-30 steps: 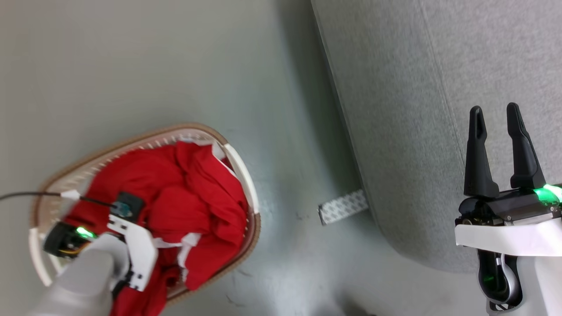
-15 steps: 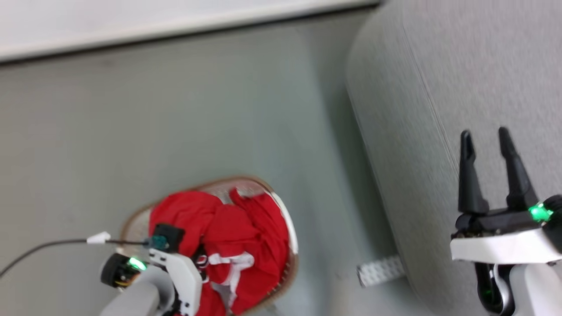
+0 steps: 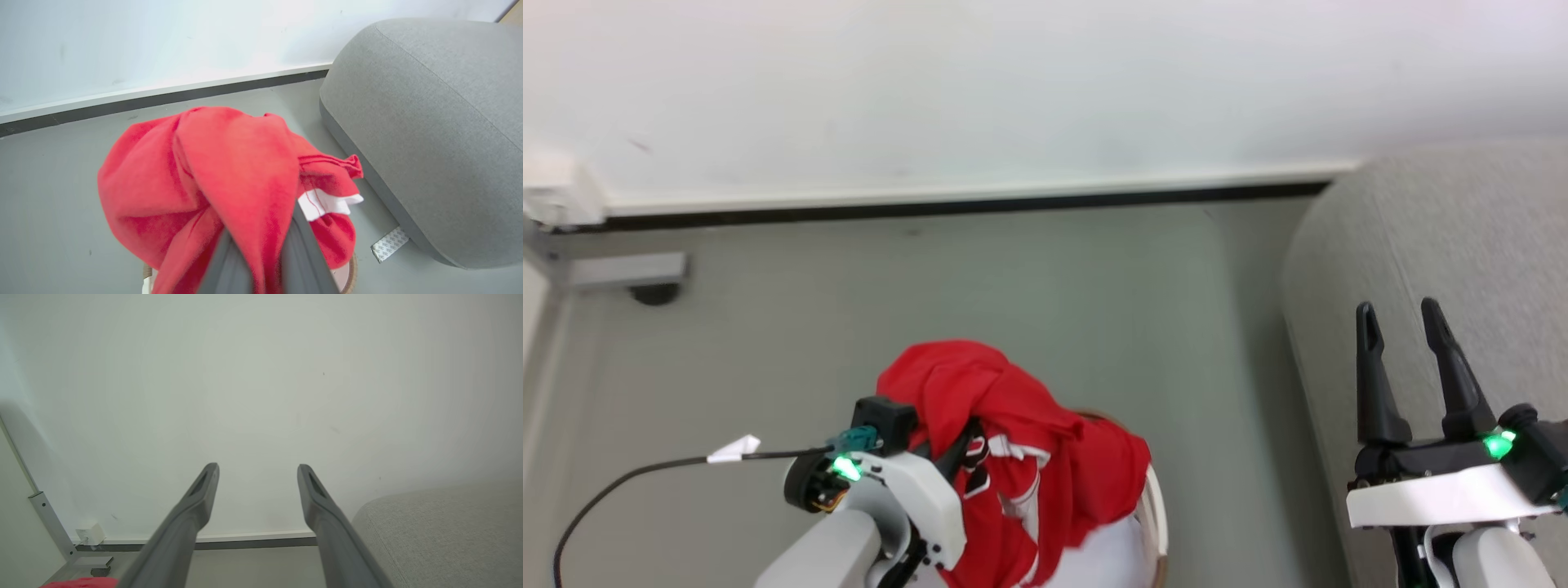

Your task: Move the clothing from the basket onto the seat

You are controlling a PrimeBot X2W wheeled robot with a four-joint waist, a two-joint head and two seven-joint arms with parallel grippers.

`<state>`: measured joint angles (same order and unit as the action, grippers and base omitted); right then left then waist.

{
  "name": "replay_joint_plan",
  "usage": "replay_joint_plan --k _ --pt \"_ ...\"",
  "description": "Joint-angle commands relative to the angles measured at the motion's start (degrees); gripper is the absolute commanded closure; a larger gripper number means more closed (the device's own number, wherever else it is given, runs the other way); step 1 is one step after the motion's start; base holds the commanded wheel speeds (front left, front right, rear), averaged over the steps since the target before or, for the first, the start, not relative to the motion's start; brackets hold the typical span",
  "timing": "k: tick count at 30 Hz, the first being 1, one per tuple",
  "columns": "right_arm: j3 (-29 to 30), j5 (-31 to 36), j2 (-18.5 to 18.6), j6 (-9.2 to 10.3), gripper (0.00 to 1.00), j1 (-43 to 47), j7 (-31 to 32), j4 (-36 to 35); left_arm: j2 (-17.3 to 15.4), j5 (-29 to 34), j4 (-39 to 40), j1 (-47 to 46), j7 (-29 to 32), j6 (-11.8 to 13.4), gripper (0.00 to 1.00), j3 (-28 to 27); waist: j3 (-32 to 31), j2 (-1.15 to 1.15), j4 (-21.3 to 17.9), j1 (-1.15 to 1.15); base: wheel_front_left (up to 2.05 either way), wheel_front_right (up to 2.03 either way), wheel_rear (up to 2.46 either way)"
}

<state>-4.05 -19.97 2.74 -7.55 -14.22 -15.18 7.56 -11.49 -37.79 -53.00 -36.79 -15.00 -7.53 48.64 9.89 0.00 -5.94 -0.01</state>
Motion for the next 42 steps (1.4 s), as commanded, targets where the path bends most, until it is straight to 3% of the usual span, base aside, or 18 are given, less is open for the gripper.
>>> replay_joint_plan --k 1,15,32,42 --pt "-0.3 0.7 0.2 0.12 0.00 1.4 0.0 0.6 -0.1 0.6 3.2 1.5 -0.2 0.1 1.00 -1.9 -4.4 0.00 4.1 0.01 0.00 0.00 0.00" --pt "-3.9 0.8 0.3 0.12 0.00 4.7 0.0 2.7 -0.1 5.1 17.7 1.9 -0.2 0.4 1.00 -9.3 -10.9 0.00 8.0 0.01 0.00 0.00 0.00" --pt "-7.8 0.7 0.2 0.12 0.00 5.6 0.0 2.9 -0.7 6.0 25.2 0.2 -0.2 2.1 1.00 -11.4 -10.4 0.00 8.3 0.01 0.00 0.00 0.00" --pt "-23.5 -3.4 0.2 0.12 0.00 2.6 0.0 7.5 0.8 6.7 26.4 1.4 -0.2 2.0 1.00 -10.2 -10.0 0.00 10.4 0.01 0.00 0.00 0.00"
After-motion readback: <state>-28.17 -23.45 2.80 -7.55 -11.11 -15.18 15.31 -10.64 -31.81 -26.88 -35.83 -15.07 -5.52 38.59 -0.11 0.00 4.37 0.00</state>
